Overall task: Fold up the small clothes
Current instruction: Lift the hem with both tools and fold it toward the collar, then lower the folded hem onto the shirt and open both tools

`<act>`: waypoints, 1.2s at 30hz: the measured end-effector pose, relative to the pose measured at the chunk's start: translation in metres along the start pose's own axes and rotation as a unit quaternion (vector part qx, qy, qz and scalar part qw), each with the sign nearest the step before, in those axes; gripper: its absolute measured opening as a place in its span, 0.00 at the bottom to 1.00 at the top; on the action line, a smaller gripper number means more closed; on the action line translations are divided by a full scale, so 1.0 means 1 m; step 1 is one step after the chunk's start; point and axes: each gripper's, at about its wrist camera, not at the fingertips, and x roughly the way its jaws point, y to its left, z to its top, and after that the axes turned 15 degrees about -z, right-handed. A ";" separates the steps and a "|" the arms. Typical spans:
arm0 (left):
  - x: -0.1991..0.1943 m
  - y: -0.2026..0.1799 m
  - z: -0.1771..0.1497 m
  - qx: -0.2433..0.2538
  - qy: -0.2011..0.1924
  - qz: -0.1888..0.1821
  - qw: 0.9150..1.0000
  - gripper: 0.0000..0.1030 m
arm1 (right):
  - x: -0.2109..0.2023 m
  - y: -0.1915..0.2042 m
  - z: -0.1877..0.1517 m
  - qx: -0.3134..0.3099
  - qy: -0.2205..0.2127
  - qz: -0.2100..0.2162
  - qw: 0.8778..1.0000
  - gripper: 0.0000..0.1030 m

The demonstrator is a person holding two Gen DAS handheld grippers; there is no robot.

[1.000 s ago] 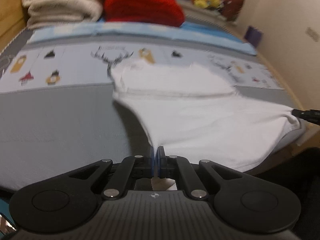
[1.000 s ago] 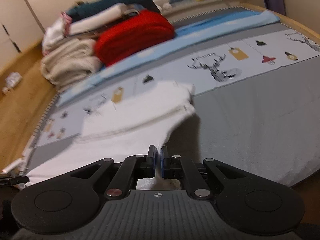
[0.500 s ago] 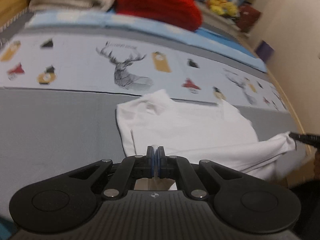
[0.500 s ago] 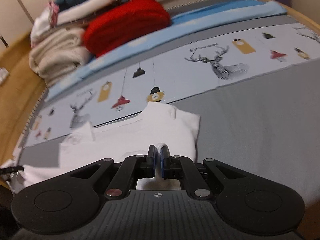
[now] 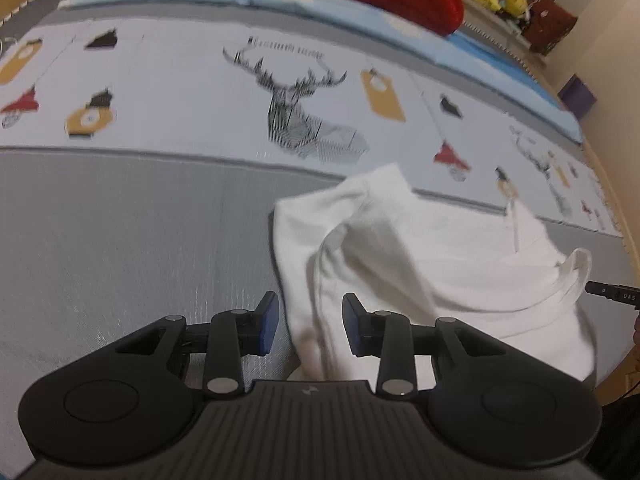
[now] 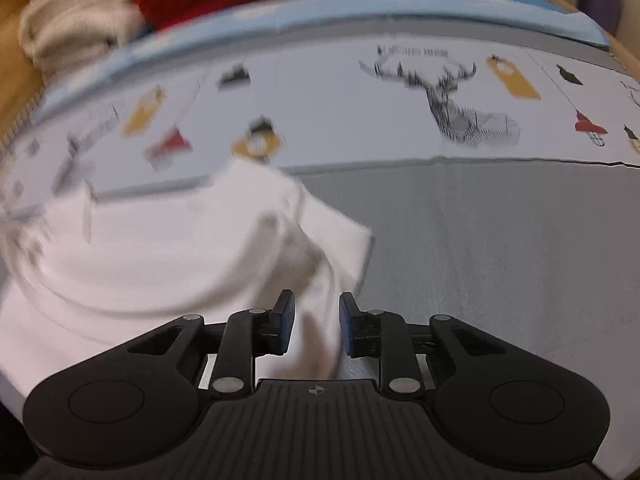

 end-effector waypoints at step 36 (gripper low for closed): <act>0.050 0.000 0.075 0.003 -0.103 0.024 0.994 0.04 | 0.041 0.009 0.076 0.147 -0.082 0.004 0.986 0.03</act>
